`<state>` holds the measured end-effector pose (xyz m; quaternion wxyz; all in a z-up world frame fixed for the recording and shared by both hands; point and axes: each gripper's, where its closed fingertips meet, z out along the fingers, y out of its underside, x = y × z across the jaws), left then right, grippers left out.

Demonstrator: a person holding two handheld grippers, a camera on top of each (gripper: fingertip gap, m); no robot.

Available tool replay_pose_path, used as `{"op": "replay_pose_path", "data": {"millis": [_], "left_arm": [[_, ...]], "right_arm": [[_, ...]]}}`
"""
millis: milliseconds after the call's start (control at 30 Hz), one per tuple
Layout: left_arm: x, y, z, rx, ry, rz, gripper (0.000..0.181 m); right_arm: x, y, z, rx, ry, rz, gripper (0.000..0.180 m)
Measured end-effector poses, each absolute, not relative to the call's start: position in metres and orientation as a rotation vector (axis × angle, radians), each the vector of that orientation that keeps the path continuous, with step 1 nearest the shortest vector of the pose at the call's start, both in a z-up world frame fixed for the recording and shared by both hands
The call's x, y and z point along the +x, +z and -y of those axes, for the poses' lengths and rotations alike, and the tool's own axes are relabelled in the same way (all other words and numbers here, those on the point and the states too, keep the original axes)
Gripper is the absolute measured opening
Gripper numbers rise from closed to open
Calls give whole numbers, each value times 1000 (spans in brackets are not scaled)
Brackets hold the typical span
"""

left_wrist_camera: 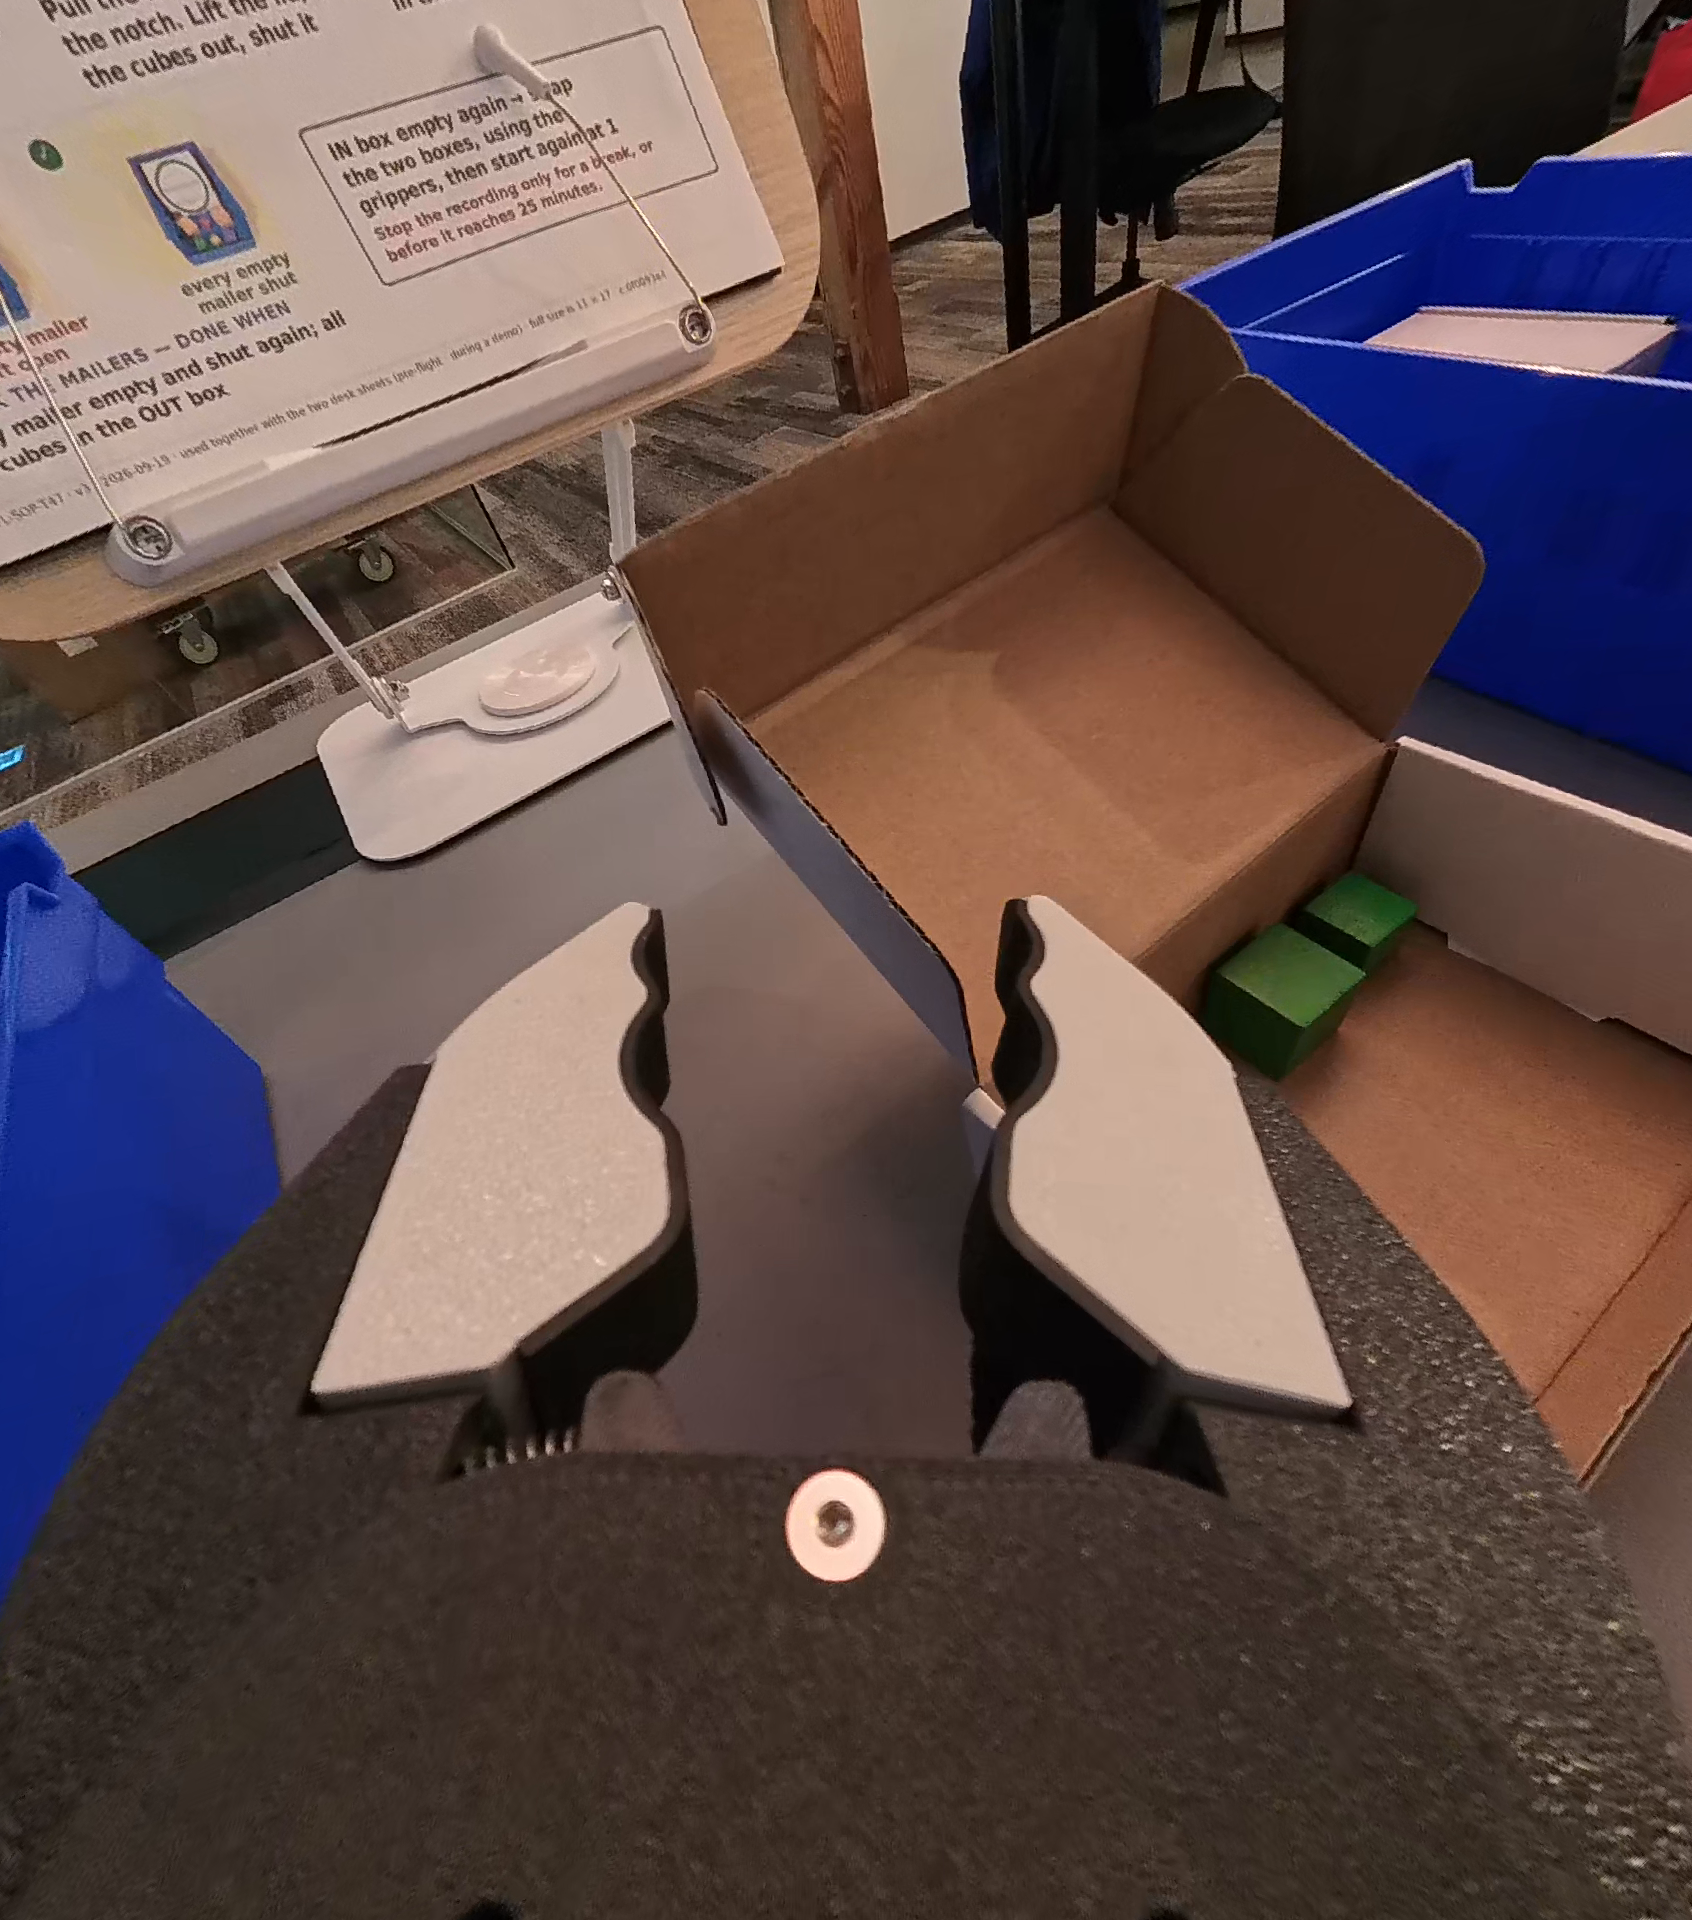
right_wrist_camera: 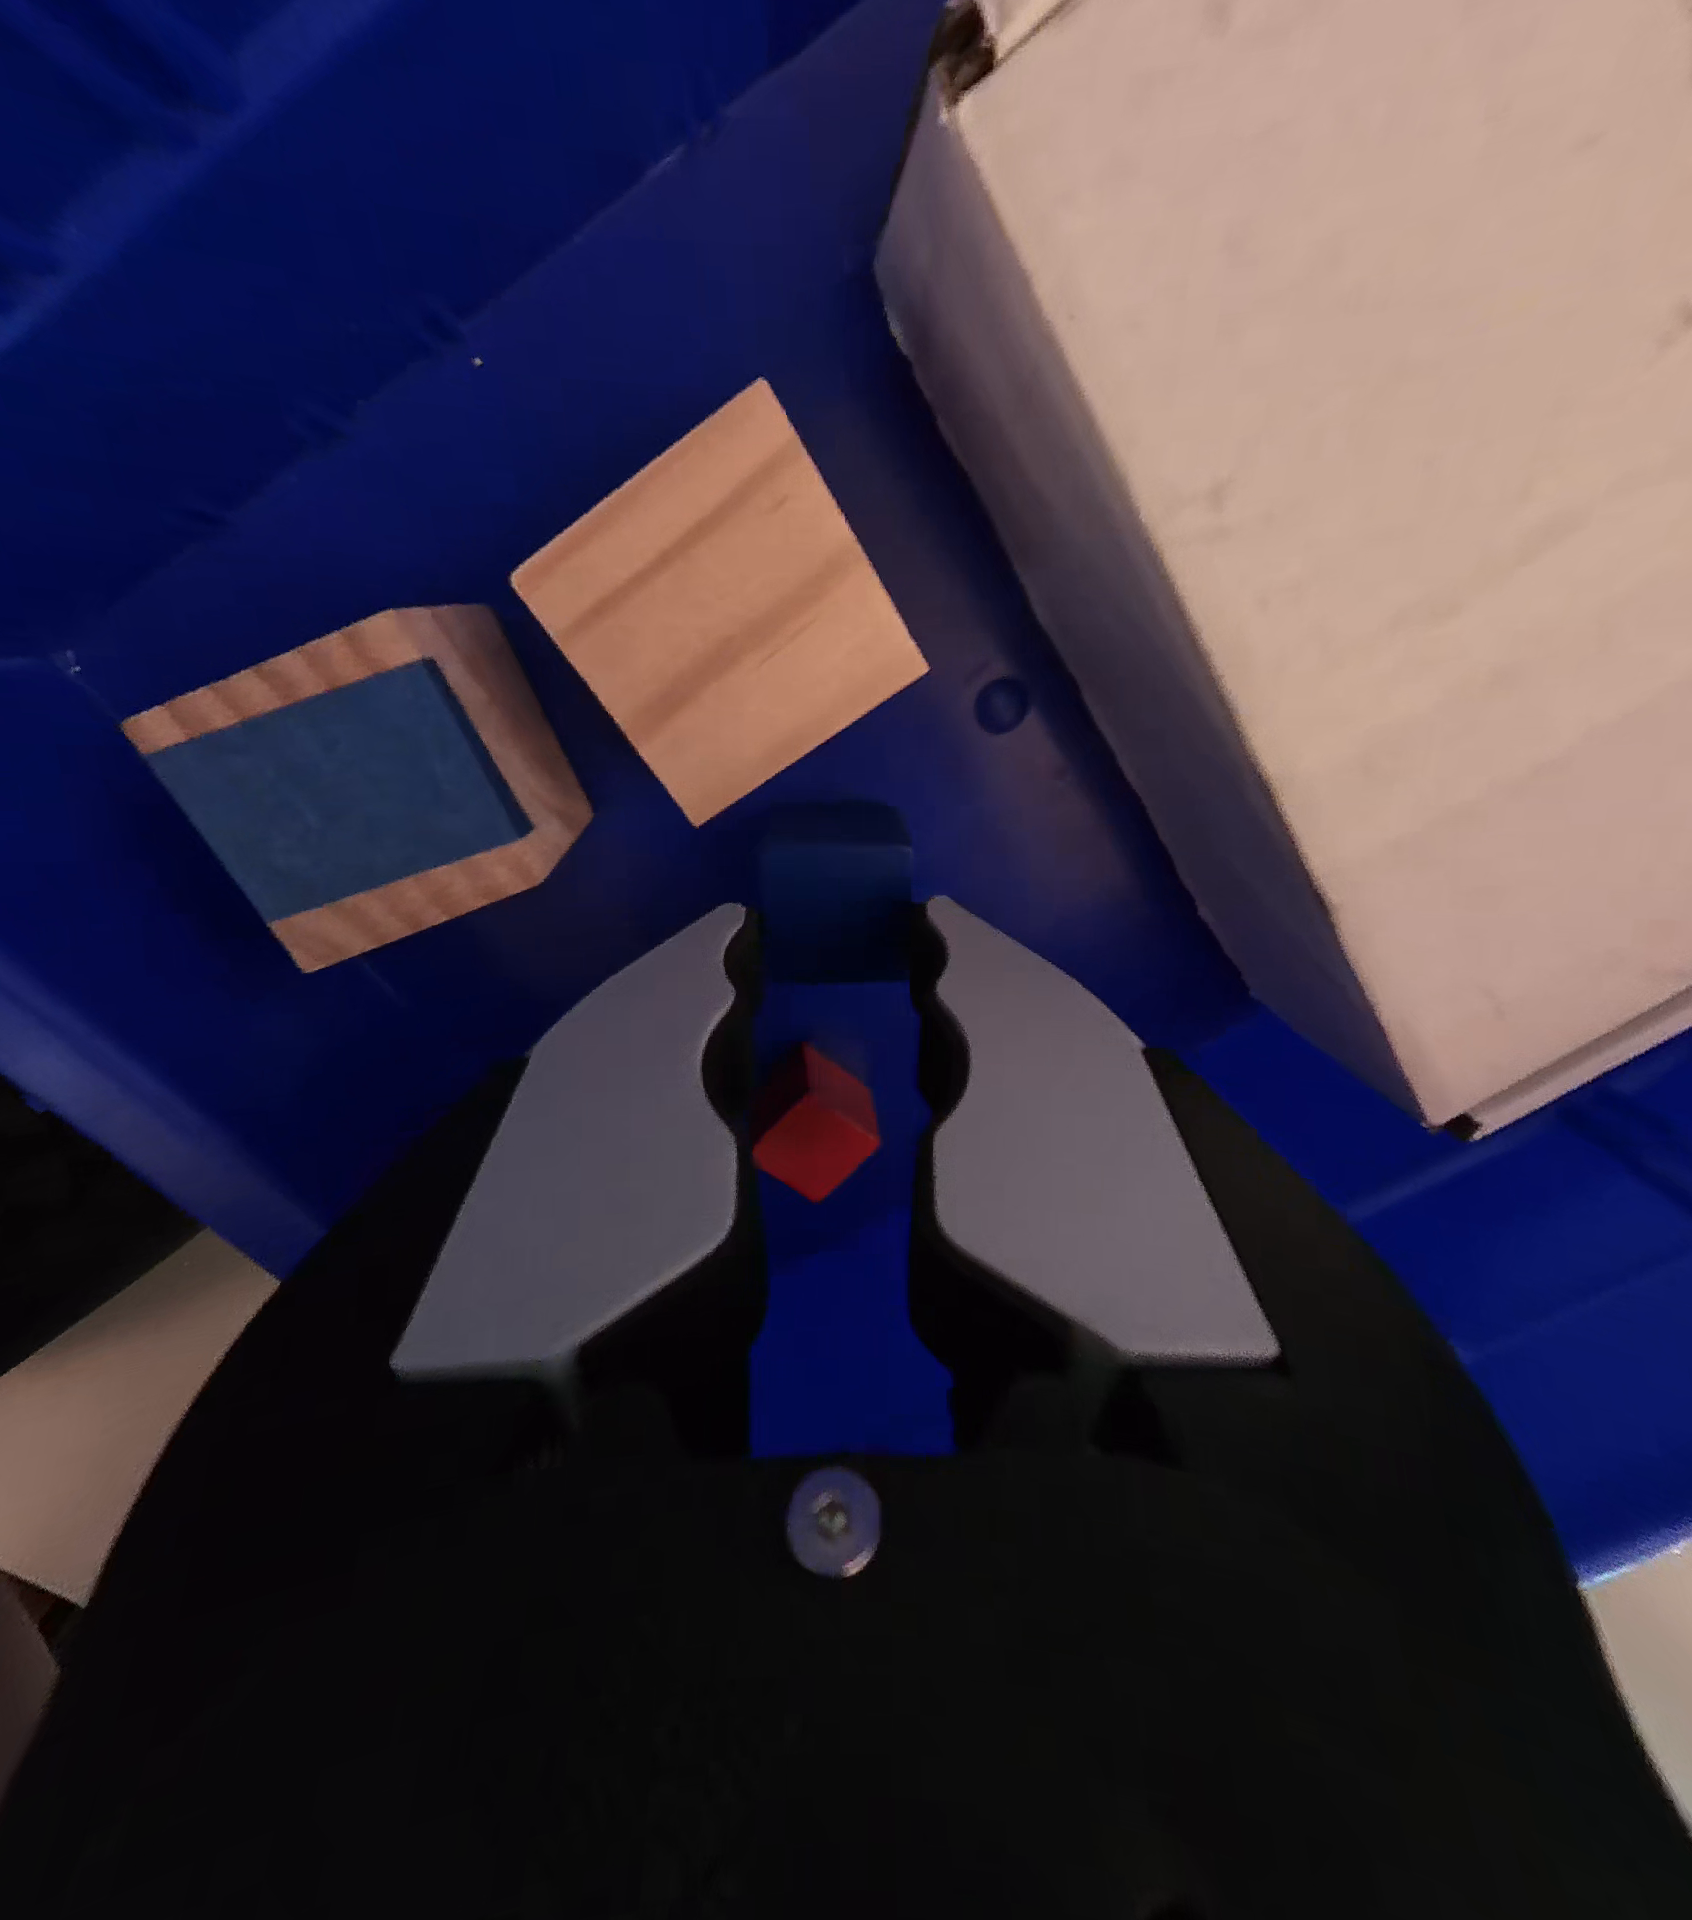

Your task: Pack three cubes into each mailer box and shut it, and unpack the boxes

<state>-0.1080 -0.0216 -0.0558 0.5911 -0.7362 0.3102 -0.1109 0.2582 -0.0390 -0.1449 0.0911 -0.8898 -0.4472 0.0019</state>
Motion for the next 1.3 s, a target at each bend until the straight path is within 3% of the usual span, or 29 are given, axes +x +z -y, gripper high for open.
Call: {"op": "replay_pose_path", "data": {"millis": [267, 533, 700, 1300], "left_arm": [[-108, -57, 22, -1719, -258, -724, 61], [-106, -59, 22, -1723, -255, -734, 61], [-108, -58, 22, -1723, -260, -727, 61], [-106, -59, 22, -1723, -254, -742, 61]], "right_arm": [[278, -133, 45, -2739, -78, 1157, 42], [293, -138, 64, -2914, -165, 1100, 37], [297, -149, 73, -2987, -212, 1171, 24], [303, -150, 36, -2857, -287, 1141, 25]]}}
